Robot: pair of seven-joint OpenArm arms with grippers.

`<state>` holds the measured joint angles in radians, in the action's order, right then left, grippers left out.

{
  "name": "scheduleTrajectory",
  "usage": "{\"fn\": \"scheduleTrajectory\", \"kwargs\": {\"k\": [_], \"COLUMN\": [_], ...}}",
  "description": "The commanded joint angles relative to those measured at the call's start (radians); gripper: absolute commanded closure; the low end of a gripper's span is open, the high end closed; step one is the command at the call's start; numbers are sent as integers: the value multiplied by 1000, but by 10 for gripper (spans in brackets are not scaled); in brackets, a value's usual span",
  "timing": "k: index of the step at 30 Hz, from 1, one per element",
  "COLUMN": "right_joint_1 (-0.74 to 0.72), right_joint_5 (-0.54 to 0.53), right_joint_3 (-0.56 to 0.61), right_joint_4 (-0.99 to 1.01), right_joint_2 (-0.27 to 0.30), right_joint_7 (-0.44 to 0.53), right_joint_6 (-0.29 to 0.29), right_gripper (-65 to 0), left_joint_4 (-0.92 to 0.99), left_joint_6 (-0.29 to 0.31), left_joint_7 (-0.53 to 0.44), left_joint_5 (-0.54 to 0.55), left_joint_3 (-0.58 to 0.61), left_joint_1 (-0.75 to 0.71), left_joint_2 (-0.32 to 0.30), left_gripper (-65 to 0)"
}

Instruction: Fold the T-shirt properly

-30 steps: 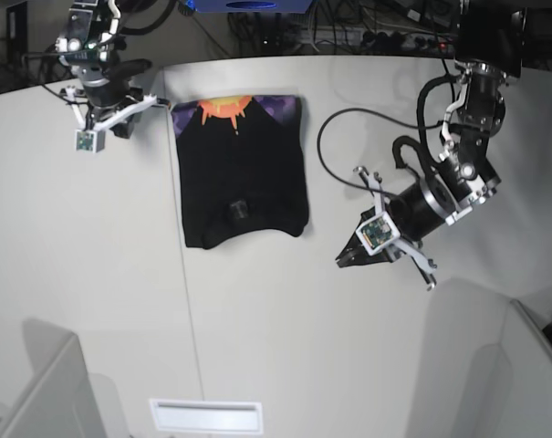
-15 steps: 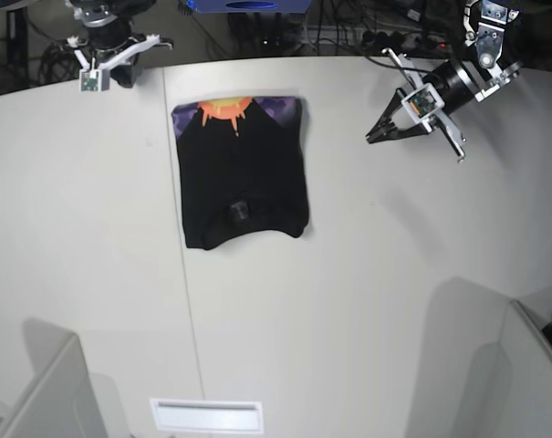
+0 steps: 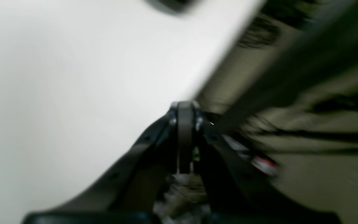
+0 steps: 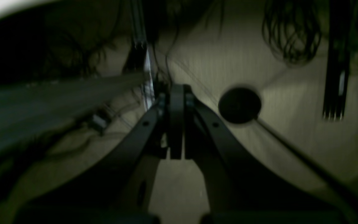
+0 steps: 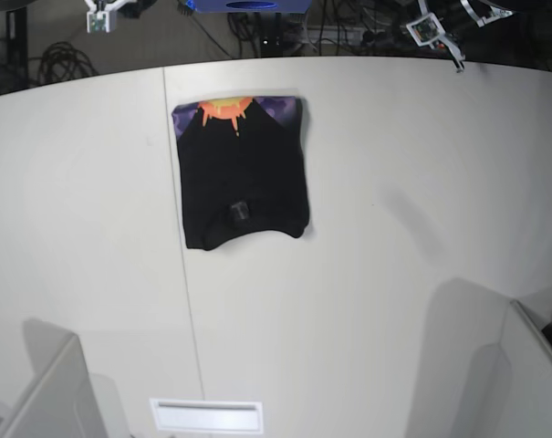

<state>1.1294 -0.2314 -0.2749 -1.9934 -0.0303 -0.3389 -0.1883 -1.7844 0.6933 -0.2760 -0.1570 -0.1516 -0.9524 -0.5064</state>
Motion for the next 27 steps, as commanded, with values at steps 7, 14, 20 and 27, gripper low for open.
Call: {"fn": "scheduleTrajectory", "kwargs": {"k": [7, 14, 20, 27], "right_joint_1": [82, -67, -252, -483], "right_joint_5": [-4, 0, -3, 0], "right_joint_3": [-2, 70, 214, 280], "right_joint_4": [-4, 250, 569, 968], "right_joint_2": [3, 54, 114, 115], "right_joint_7": [-139, -249, -246, -107], "right_joint_6": [-3, -4, -4, -4], "right_gripper": [0, 0, 0, 0], "left_joint_4": [166, 456, 774, 1179], "left_joint_6": [5, -90, -91, -90], "left_joint_7": [-19, -21, -19, -19], "left_joint_5": [-69, -140, -52, 63], "left_joint_3": [136, 306, 373, 376], "left_joint_1": [-69, 34, 223, 471], "left_joint_2": [-28, -19, 71, 191], "left_gripper": [0, 0, 0, 0]}}
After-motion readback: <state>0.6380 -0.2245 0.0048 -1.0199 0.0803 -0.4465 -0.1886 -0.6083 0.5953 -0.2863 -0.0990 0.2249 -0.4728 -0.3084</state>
